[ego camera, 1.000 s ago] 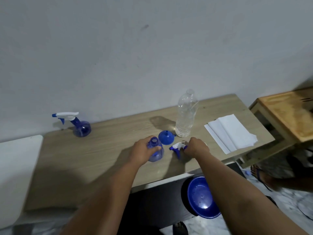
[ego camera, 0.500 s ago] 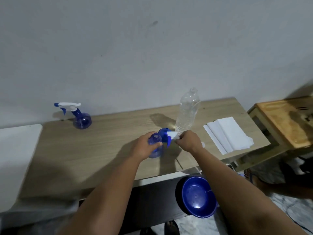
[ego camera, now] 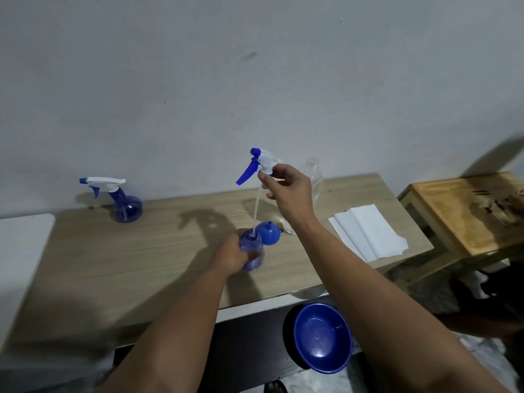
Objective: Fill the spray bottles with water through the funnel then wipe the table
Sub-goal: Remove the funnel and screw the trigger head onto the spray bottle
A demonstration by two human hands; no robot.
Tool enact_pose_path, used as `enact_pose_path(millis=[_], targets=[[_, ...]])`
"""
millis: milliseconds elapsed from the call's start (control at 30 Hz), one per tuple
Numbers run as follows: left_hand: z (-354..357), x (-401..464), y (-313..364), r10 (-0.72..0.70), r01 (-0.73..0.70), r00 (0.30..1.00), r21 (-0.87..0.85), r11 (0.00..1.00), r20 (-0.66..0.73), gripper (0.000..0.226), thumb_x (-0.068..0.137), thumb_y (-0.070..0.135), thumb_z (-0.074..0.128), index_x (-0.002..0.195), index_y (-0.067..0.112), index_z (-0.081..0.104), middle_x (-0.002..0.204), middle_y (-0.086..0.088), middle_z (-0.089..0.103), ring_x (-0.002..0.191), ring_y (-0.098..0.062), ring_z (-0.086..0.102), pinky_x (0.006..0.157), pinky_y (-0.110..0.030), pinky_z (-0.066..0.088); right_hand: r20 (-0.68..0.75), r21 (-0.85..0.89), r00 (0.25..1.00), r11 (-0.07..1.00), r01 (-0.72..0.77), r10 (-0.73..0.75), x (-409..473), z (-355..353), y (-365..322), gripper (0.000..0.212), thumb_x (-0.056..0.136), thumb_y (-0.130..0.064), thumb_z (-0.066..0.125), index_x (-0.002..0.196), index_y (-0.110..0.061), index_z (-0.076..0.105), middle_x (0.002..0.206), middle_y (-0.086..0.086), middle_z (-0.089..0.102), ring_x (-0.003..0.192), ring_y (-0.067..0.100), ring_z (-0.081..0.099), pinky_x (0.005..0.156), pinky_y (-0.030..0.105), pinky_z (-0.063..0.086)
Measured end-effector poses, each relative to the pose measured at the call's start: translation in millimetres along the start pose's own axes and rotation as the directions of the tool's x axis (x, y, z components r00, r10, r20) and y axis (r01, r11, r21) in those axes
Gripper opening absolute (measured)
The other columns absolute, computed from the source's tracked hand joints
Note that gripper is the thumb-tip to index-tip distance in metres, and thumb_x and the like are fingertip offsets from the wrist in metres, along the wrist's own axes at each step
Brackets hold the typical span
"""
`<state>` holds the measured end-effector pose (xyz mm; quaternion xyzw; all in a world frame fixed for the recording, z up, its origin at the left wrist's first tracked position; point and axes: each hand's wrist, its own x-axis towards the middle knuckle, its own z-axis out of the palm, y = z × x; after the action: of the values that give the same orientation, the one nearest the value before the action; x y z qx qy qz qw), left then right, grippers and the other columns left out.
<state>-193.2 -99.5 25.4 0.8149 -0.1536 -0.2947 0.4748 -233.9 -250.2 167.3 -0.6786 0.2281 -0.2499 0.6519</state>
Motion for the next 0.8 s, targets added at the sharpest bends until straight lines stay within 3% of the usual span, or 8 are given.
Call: enact_pose_path(millis=[100, 167, 233, 367, 433, 500, 700, 800], targets=[[-1.3, 1.1, -1.3, 0.007, -0.007, 1.000, -0.005, 1.000, 0.017, 0.039, 0.072, 0.022, 0.088, 0.092, 0.045, 0.064, 0.089, 0.012, 0.076, 0.092, -0.013, 0.072, 0.091, -0.041, 0.059, 0.004, -0.029, 1.000, 0.999, 0.022, -0.021, -6.2, 0.5, 18.0, 0.022, 0.086, -0.022, 0.088, 0.103, -0.019, 0.074, 0.096, -0.002, 0.073, 0.090, 0.029, 0.076, 0.074, 0.036, 0.063], [-2.2, -1.1, 1.1, 0.021, -0.021, 0.999, -0.014, 1.000, 0.024, 0.043, 0.071, 0.020, 0.089, 0.098, 0.041, 0.065, 0.095, 0.010, 0.076, 0.093, -0.013, 0.072, 0.092, -0.040, 0.058, 0.042, -0.046, 0.999, 0.999, 0.014, -0.012, -12.1, -2.3, 27.7, 0.019, 0.086, -0.016, 0.087, 0.099, -0.021, 0.074, 0.091, -0.006, 0.072, 0.080, 0.014, 0.073, 0.074, 0.032, 0.063], [-1.9, -2.1, -0.1, 0.022, -0.022, 0.999, -0.027, 0.999, 0.030, 0.045, 0.071, 0.017, 0.090, 0.104, 0.035, 0.065, 0.096, 0.012, 0.075, 0.092, -0.011, 0.071, 0.090, -0.036, 0.057, 0.124, -0.065, 0.992, 0.998, 0.008, 0.000, -19.7, -5.1, 41.7, 0.017, 0.086, -0.007, 0.085, 0.100, -0.011, 0.077, 0.090, -0.001, 0.077, 0.079, 0.007, 0.072, 0.075, 0.027, 0.061], [-0.6, 0.4, -10.3, 0.034, -0.034, 0.999, -0.011, 0.999, -0.022, 0.041, 0.070, 0.025, 0.091, 0.101, 0.036, 0.066, 0.090, 0.016, 0.072, 0.089, -0.006, 0.070, 0.079, -0.027, 0.056, 0.230, -0.103, 0.971, 0.994, -0.048, 0.070, -38.0, -10.9, 81.2, 0.024, 0.083, 0.007, 0.083, 0.107, 0.003, 0.077, 0.102, 0.018, 0.080, 0.092, 0.020, 0.076, 0.089, 0.039, 0.062], [-1.4, -3.5, -9.2, 0.053, -0.053, 0.998, -0.006, 0.999, -0.034, 0.041, 0.076, 0.018, 0.086, 0.106, 0.036, 0.066, 0.087, 0.017, 0.070, 0.082, -0.004, 0.067, 0.070, -0.025, 0.051, 0.245, -0.115, 0.964, 0.990, -0.079, 0.106, -47.2, -12.3, 96.8, 0.027, 0.083, 0.009, 0.082, 0.109, 0.004, 0.076, 0.105, 0.019, 0.080, 0.096, 0.022, 0.076, 0.090, 0.037, 0.061], [0.2, -4.8, -11.5, 0.057, -0.058, 0.998, -0.025, 0.998, -0.033, 0.040, 0.079, 0.013, 0.081, 0.113, 0.030, 0.067, 0.088, 0.011, 0.070, 0.082, -0.012, 0.066, 0.068, -0.025, 0.050, 0.230, -0.095, 0.967, 0.992, -0.086, 0.106, -52.0, -13.5, 105.4, 0.026, 0.084, 0.010, 0.080, 0.109, 0.005, 0.075, 0.106, 0.020, 0.079, 0.098, 0.023, 0.076, 0.091, 0.035, 0.061], [8.3, -12.6, -12.1, 0.011, -0.023, 0.996, -0.143, 0.989, -0.086, 0.031, 0.081, 0.004, 0.078, 0.102, 0.023, 0.065, 0.080, 0.017, 0.066, 0.077, -0.008, 0.062, 0.058, -0.008, 0.043, 0.285, -0.138, 0.954, 0.989, -0.055, 0.093, -45.4, -13.9, 105.7, 0.021, 0.083, 0.013, 0.079, 0.100, 0.000, 0.077, 0.091, 0.002, 0.080, 0.087, 0.009, 0.075, 0.083, 0.024, 0.060], [11.0, -12.7, -13.0, -0.008, -0.013, 0.994, -0.187, 0.982, -0.108, 0.031, 0.077, 0.013, 0.084, 0.100, 0.025, 0.069, 0.083, 0.013, 0.072, 0.083, -0.011, 0.068, 0.065, -0.013, 0.048, 0.325, -0.188, 0.943, 0.982, -0.003, 0.065, -39.3, -14.6, 108.0, 0.022, 0.084, 0.004, 0.081, 0.101, -0.009, 0.080, 0.097, 0.002, 0.081, 0.093, 0.015, 0.076, 0.087, 0.029, 0.060]])
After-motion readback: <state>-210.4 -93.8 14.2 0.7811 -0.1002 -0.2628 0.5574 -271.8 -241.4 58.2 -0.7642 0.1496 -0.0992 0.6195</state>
